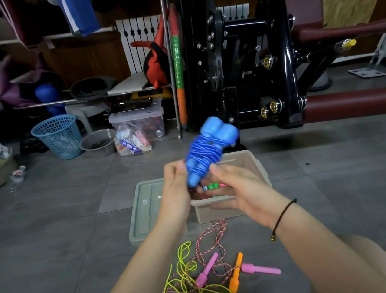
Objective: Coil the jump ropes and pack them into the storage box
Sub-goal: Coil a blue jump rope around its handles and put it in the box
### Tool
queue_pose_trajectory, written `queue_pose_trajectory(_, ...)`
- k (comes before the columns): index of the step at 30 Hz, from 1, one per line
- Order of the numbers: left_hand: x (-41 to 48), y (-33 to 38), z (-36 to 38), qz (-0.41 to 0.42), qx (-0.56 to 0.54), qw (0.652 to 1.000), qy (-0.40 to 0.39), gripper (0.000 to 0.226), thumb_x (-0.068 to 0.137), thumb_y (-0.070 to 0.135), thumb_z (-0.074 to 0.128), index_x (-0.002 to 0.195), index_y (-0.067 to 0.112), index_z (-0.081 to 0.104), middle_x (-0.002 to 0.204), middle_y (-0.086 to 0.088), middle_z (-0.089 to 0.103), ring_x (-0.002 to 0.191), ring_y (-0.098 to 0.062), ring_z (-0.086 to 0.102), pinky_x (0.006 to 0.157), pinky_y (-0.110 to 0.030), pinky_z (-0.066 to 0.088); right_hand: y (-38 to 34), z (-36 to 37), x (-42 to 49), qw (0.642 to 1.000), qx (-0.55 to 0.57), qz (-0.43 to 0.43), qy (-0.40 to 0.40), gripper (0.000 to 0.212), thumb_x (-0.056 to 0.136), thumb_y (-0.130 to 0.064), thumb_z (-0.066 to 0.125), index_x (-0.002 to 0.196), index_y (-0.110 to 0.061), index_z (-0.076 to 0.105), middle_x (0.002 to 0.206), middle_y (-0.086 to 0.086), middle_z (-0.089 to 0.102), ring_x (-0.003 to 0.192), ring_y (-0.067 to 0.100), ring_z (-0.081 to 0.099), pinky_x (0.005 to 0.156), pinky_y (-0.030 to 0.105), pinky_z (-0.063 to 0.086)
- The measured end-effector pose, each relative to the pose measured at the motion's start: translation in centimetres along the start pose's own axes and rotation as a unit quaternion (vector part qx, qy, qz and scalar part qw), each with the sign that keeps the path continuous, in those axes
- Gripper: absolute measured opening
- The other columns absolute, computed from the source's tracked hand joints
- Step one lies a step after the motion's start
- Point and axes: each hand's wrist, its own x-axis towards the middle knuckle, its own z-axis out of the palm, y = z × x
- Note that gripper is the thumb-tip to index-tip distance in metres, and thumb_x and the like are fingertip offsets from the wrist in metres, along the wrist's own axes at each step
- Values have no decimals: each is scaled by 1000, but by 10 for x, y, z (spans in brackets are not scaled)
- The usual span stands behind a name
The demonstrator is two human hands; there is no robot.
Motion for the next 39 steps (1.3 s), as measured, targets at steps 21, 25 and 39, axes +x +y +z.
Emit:
queue_pose_trajectory(21, 82, -60, -40, -119, 421, 884, -166, 22, 95, 24, 49, 115, 28, 58, 94, 0, 72, 72, -19, 61, 55, -19, 41, 83, -160, 115, 968, 16, 178, 177, 6, 91, -2, 56, 96, -4, 58, 87, 8, 61, 77, 15, 58, 51, 19, 56)
queue_pose_trajectory(25, 136, -126, -13, -138, 452, 863, -180, 29, 94, 27, 53, 122, 22, 58, 117, -7, 63, 96, -20, 59, 71, -21, 43, 110, -172, 139, 967, 33, 162, 193, 19, 90, 0, 57, 108, 2, 54, 85, 11, 60, 74, 18, 58, 49, 20, 55)
queue_pose_trajectory(39, 245, -283, 3, -147, 543, 826, -42, 76, 80, 66, 54, 145, 40, 24, 158, -9, 8, 145, -29, 9, 115, -46, 19, 164, -253, 244, 940, -205, 183, 203, 13, 87, -13, 65, 77, -6, 63, 46, 1, 40, 35, 9, 31, 34, 16, 26)
